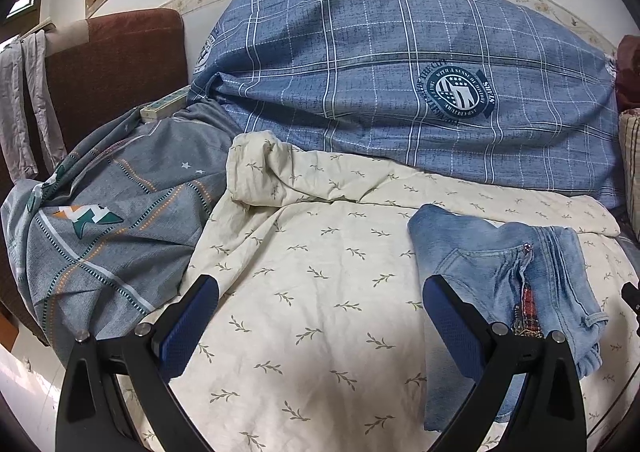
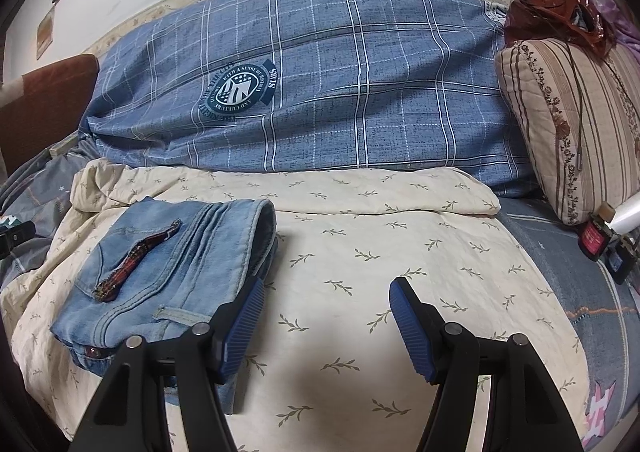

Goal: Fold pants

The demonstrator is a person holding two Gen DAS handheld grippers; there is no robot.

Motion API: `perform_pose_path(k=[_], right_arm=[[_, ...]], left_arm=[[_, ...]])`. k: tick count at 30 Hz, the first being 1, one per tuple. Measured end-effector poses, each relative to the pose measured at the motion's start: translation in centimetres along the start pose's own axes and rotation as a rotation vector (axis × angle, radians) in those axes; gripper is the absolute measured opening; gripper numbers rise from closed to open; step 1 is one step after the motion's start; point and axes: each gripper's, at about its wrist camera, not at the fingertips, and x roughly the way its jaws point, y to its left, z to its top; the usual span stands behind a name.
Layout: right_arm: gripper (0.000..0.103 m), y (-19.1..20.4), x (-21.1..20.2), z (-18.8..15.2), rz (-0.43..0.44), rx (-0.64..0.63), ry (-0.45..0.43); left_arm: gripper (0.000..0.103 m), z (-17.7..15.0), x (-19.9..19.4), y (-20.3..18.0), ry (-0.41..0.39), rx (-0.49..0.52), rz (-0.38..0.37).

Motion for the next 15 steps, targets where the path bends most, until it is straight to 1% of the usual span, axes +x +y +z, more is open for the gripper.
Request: perform_pose_path(k=[15], right_arm=[[0.069, 0.68, -0.20, 0.05, 0.006, -0.034, -0.008]], left_arm=[[0.102, -0.03, -0.34, -0.35, -0.006, 0.015, -0.021]])
